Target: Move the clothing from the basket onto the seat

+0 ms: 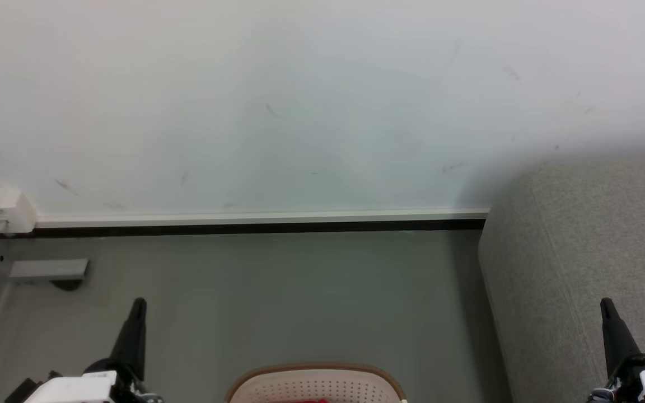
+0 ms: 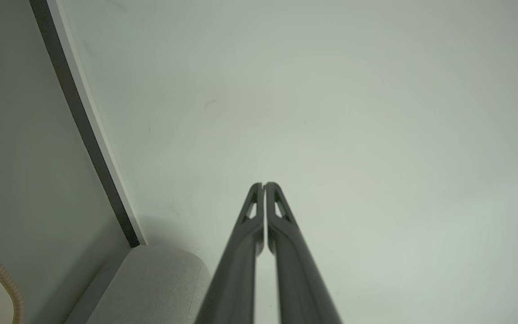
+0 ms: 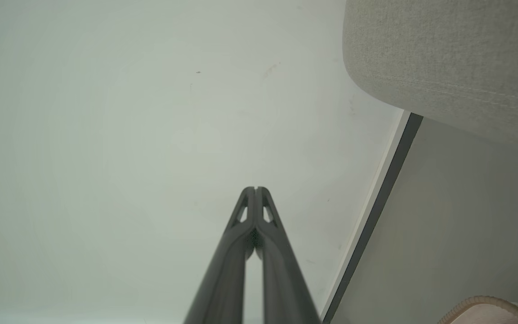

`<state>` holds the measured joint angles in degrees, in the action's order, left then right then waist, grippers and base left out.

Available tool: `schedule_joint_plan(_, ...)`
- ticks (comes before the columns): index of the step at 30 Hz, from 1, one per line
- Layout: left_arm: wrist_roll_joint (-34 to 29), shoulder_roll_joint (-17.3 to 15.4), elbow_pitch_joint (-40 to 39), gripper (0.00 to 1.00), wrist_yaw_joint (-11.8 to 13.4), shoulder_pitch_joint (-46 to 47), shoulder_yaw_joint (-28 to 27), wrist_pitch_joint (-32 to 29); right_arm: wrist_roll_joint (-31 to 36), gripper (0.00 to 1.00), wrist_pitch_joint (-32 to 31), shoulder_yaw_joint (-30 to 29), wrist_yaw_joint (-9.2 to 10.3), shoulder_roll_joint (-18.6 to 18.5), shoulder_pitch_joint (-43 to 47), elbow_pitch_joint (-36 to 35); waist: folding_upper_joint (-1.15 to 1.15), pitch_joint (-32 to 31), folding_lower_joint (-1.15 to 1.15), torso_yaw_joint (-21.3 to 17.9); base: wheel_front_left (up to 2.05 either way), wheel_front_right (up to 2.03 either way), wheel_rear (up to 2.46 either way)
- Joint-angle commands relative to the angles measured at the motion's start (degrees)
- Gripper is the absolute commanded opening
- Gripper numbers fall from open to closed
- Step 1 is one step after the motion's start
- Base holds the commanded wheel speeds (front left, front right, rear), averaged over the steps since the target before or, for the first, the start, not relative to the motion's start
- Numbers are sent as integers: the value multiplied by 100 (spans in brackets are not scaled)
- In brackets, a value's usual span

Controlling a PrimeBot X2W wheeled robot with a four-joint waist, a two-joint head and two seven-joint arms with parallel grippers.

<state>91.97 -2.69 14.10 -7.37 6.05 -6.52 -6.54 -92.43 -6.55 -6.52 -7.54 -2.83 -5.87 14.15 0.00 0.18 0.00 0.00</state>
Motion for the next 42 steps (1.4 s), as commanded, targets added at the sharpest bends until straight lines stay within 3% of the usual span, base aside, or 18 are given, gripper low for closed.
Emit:
schedule_joint_plan(1, 84, -39, -20, 0, -28, 38, -3, -17, 4, 0, -11, -17, 11, -3, -68, -28, 0, 0, 0, 0, 0, 0, 0)
schedule_joint_plan(40, 84, -40, -20, 0, -28, 38, -3, -16, 4, 0, -11, -16, 11, -4, -68, -28, 0, 0, 0, 0, 0, 0, 0)
schedule_joint_plan(41, 0, 2, 5, 100, 0, -1, 3, 1, 0, 100, 0, 1, 0, 1, 0, 6, 0, 0, 0, 0, 0, 0, 0)
schedule_joint_plan(42, -3, 12, 41, 100, 2, -22, 3, 6, 0, 100, 5, 10, 0, 5, 22, 39, 0, 0, 0, 0, 0, 0, 0)
